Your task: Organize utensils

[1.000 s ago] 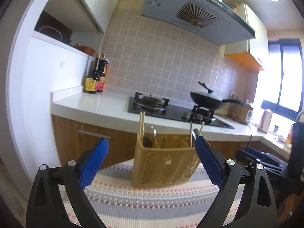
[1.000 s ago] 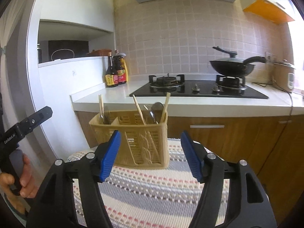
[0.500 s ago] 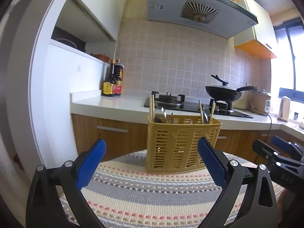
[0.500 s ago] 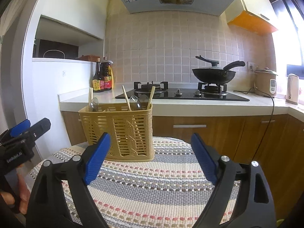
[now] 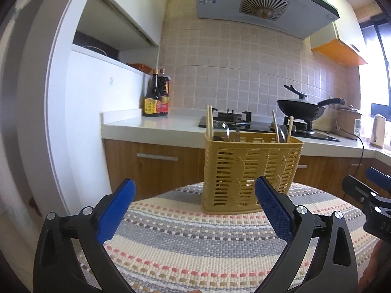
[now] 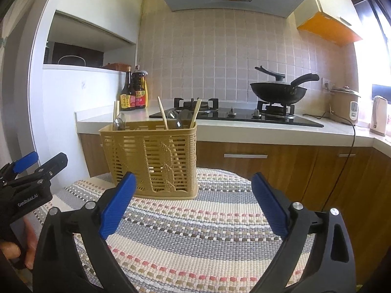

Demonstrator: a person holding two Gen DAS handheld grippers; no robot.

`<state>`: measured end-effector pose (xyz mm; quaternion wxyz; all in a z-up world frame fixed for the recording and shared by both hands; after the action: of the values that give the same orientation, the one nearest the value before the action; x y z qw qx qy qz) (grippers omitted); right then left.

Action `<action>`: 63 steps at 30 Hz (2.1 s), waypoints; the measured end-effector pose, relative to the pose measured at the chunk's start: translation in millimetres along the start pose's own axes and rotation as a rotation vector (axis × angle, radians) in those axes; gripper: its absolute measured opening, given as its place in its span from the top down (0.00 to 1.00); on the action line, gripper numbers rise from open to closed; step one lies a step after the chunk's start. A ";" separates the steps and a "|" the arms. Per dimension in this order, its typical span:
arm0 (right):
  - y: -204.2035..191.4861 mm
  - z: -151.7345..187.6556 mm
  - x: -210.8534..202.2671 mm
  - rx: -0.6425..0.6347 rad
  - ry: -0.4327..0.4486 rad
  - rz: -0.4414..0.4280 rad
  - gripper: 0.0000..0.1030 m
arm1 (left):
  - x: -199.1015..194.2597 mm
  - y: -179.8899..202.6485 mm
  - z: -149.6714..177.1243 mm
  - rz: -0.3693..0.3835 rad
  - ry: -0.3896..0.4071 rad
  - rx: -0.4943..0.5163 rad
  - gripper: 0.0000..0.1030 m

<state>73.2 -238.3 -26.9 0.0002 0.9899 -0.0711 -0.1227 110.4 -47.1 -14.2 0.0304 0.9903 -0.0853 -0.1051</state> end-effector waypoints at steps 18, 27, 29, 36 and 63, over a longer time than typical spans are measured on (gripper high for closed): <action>3.2 1.4 1.2 -0.002 -0.006 0.019 0.09 | 3.6 6.9 6.7 -0.017 -0.024 0.055 0.08; 2.6 1.5 1.4 -0.002 -0.006 0.019 0.09 | 4.4 7.5 7.2 -0.021 -0.029 0.060 0.07; 2.5 1.9 1.3 -0.003 -0.008 0.020 0.08 | 5.2 7.0 7.8 -0.023 -0.034 0.058 0.07; 2.3 1.0 0.6 -0.001 -0.006 0.019 0.08 | 5.5 3.7 8.6 -0.025 -0.037 0.049 0.07; -0.3 0.9 0.6 -0.007 -0.017 0.010 0.08 | 8.6 3.3 9.9 -0.030 -0.044 0.054 0.07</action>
<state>73.5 -238.1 -27.9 0.0034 0.9885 -0.0754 -0.1313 116.0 -52.3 -25.4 0.0003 0.9894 -0.0739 -0.1253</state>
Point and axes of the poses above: each gripper's, at about its wrist camera, not at the fingertips, and x roughly the way its jaws point, y to its right, z to its underside, the point moved 10 cm from there along x, roughly the way its jaws point, and after that the axes turned 4 degrees about z, right-handed, at the moved point
